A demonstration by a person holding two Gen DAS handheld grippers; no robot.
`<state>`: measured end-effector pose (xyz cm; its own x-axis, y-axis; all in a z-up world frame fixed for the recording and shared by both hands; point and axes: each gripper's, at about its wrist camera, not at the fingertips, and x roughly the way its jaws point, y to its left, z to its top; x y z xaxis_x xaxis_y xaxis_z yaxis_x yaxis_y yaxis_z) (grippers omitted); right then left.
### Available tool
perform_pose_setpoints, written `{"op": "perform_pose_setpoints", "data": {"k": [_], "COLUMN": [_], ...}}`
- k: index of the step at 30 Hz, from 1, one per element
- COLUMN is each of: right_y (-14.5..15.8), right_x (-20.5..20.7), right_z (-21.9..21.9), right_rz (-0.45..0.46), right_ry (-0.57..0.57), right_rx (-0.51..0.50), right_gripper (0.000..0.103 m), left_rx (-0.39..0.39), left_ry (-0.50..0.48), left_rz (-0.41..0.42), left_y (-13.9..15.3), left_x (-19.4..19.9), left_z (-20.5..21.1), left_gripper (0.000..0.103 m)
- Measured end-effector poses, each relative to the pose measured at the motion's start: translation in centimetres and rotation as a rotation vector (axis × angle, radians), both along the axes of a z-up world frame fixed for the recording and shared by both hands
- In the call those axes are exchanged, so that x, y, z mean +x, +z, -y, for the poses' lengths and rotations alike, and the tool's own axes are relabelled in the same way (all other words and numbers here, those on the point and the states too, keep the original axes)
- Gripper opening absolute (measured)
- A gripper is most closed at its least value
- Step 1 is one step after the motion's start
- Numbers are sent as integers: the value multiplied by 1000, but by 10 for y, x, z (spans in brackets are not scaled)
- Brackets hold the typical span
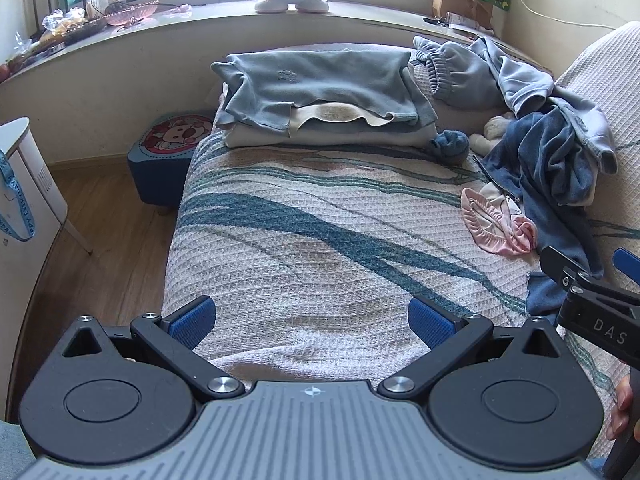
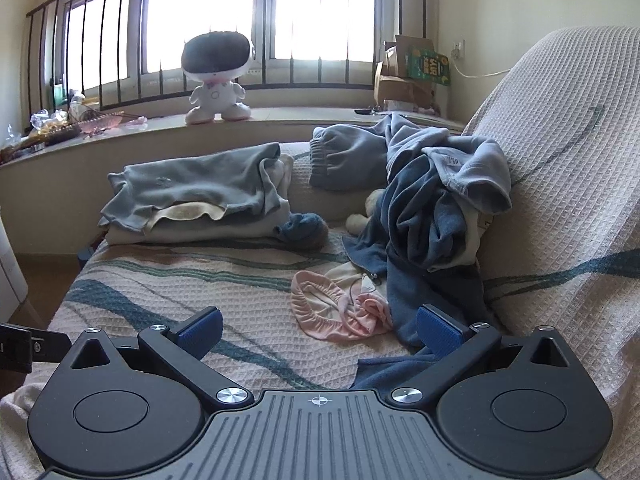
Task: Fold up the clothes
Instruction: 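Reach the right gripper into the clothes pile and grasp the dark blue sweatpants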
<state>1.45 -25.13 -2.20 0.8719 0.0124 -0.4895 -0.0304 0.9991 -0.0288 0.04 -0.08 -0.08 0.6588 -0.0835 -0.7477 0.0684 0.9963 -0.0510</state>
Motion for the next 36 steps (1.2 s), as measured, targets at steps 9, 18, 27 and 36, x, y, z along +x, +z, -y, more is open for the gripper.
{"op": "perform_pose_setpoints", "data": {"k": [9,18,27,36], "right_y": [-16,-16,-4,-34], "right_x": [15,69,127,162], "right_z": [39,84,90,83], "right_rz": [-27,-62,-40,-115], "right_ry": [-102,-115,-99,-115], "right_rx": [-56,-122,-93,-129], "right_gripper": [94,52,53,53], "left_rx": [-26,-30,-50,6], "left_ry": [-48,-120,-108,-132], "left_rz": [-29,-180,-239,-245], "left_y": [-17,-44,-67,-78], "left_x": [7,13,27,29], "left_z": [3,22,21,25], "left_gripper": [103,103,103,103]}}
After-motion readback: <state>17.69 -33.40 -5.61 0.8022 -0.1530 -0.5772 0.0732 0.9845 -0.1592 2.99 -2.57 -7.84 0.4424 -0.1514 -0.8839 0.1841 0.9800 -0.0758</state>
